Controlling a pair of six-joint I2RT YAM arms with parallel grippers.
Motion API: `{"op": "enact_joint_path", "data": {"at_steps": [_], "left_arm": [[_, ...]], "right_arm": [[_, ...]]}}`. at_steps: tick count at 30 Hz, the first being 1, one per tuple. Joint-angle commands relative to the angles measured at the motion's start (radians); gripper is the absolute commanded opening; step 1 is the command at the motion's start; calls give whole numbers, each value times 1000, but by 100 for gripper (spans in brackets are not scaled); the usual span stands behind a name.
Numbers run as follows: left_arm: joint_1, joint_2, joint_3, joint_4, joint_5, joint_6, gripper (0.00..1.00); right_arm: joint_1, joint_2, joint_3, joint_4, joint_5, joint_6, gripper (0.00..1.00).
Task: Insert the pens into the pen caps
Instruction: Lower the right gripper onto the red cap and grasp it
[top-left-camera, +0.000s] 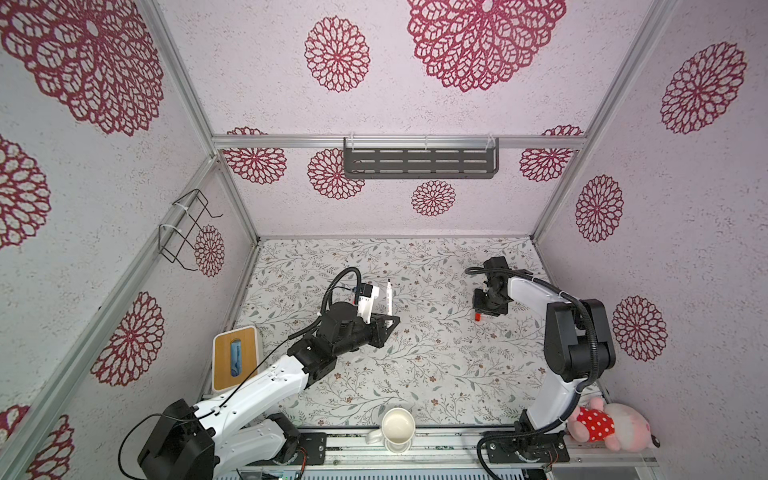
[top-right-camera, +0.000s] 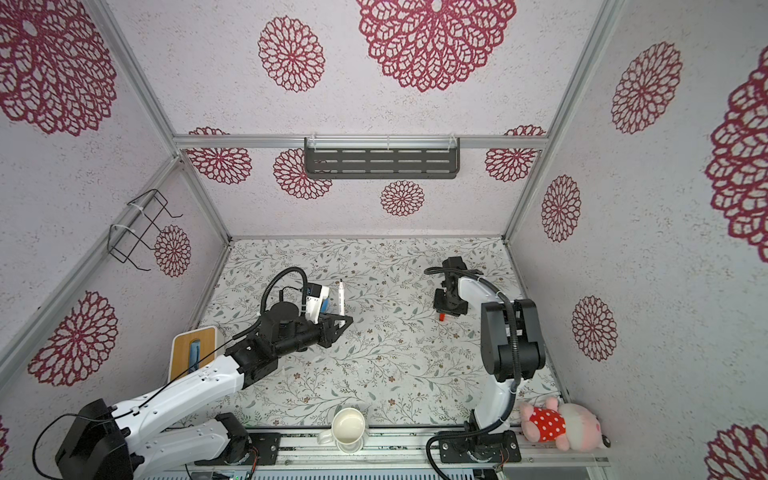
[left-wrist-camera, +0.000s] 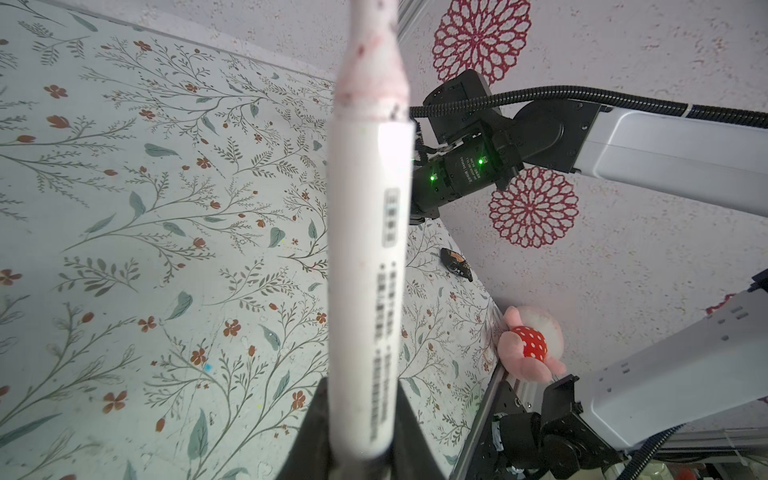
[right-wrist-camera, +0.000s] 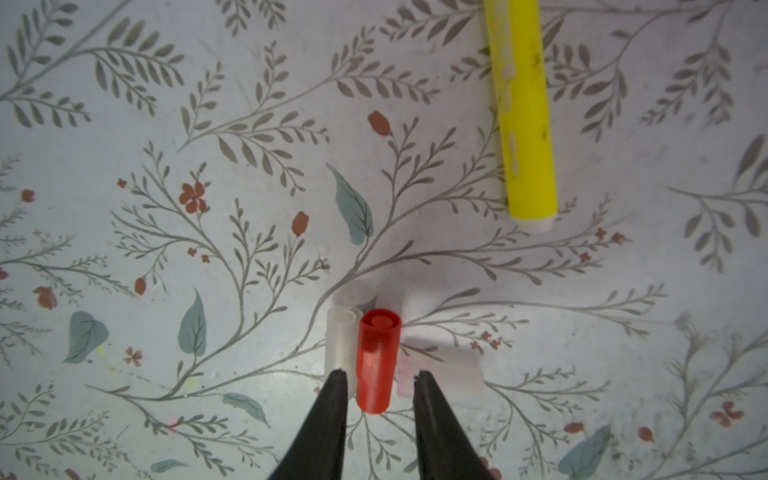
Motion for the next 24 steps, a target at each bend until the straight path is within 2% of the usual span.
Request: {"op": "enact_joint_path", "data": {"at_steps": [1,24], "left_arm": [[8,-14,-8,1,-12,16,0],[8,-68,-26,-28,-56,47,0]], "right_arm": [[-5,11,30,-17,20,-14,31],[-2,71,75,-29,56,-19,28]]}}
